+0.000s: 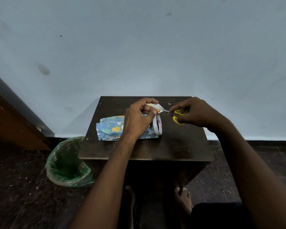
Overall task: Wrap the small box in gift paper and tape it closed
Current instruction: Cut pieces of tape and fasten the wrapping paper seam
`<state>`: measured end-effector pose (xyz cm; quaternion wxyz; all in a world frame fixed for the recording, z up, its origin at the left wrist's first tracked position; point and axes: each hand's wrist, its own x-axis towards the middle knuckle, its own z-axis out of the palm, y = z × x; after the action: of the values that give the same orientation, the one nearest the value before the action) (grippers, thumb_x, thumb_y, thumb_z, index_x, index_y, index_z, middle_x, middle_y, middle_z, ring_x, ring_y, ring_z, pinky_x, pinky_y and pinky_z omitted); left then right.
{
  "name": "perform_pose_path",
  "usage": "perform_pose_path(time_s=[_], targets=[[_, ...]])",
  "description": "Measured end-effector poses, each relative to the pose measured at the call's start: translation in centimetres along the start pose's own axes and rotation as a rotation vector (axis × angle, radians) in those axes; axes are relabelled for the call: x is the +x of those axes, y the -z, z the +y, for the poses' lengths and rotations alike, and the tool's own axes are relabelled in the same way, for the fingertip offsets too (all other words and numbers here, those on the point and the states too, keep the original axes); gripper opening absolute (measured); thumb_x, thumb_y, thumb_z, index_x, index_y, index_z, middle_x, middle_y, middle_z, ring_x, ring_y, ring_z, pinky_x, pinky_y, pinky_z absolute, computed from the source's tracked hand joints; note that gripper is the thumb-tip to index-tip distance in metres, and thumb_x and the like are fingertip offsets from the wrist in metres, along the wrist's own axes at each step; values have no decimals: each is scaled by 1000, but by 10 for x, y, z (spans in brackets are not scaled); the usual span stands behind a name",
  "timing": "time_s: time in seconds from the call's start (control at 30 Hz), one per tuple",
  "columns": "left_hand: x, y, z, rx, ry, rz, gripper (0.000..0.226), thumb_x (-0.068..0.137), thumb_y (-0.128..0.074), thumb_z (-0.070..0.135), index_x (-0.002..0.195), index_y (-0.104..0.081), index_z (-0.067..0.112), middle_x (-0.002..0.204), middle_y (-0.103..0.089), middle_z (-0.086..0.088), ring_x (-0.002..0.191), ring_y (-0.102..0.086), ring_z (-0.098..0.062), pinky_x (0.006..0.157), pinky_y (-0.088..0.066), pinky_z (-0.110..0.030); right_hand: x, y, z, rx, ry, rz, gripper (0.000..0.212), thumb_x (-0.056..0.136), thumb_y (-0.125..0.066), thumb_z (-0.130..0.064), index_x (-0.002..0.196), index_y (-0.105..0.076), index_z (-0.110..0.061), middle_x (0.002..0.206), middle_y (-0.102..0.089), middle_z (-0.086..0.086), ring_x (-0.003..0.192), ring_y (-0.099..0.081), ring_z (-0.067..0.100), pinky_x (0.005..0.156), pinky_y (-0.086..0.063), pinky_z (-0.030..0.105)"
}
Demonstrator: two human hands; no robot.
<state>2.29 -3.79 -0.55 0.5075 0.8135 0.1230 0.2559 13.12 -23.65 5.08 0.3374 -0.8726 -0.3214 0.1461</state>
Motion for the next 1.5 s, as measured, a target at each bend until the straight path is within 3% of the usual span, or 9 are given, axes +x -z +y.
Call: perform_pose_path(time_s=[0.13,0.3,0.43,0.7,0.93,1.1,1.2,1.4,1.5], targets=[[0,1,0,3,-4,-12,30,92,-79,10,113,-77,30,85,-80,10,80,-76,-5,76,-64,-39,0,1,0,25,-25,-22,36,78,-80,-7,99,-83,-36,93,-73,23,72,-61,-4,84,-59,46],[-2,-3,2,7,-45,-65,32,90,-77,6,113,-77,28,88,-81,8,88,-77,-6,86,-63,-38,3,-5,-5,7,-16,-30,37,78,-80,-9,104,-83,-35,87,-76,10,76,-62,15,80,-60,46],[-1,-4,1,6,-50,-65,33,90,-77,5,113,-77,28,88,-81,7,89,-77,-8,88,-62,-43,4,-7,-5,13,-6,-27,37,77,-80,-10,103,-83,-37,89,-76,11,77,-61,18,71,-55,38],[-1,-3,1,0,-54,-49,32,90,-78,5,114,-78,26,88,-81,8,88,-77,-6,85,-63,-37,5,-9,-6,-9,28,3,35,80,-78,-10,102,-83,-37,86,-77,6,79,-66,26,69,-52,33],[0,-2,2,-20,-14,-44,42,89,-81,7,124,-72,28,86,-81,5,81,-75,-4,75,-56,-23,6,-9,-4,-59,53,43,32,83,-80,-10,103,-84,-34,87,-80,-4,89,-72,16,79,-57,32],[1,-5,-4,-37,48,0,55,87,-83,8,135,-63,26,87,-81,8,86,-75,-3,86,-62,-36,6,-3,4,-45,29,118,28,83,-81,-12,103,-83,-32,79,-75,2,76,-65,16,68,-48,27],[2,-3,-7,-50,50,-4,58,88,-84,10,139,-60,25,90,-81,12,98,-75,-3,95,-59,-39,9,-13,10,-156,-61,214,26,80,-81,-17,101,-83,-31,82,-75,-2,85,-68,18,71,-47,27],[2,-6,-3,-93,33,-42,58,89,-82,7,140,-60,23,90,-82,8,85,-74,-7,71,-51,-21,9,-58,9,-565,-182,105,26,85,-66,-6,108,-76,-13,107,-68,15,99,-67,40,69,-46,34],[2,-6,0,-107,31,-40,60,89,-81,3,141,-60,21,91,-82,6,70,-68,0,64,-49,-17,9,-61,2,-497,-118,241,21,88,-66,-15,103,-79,-21,102,-73,8,96,-69,35,72,-51,34]])
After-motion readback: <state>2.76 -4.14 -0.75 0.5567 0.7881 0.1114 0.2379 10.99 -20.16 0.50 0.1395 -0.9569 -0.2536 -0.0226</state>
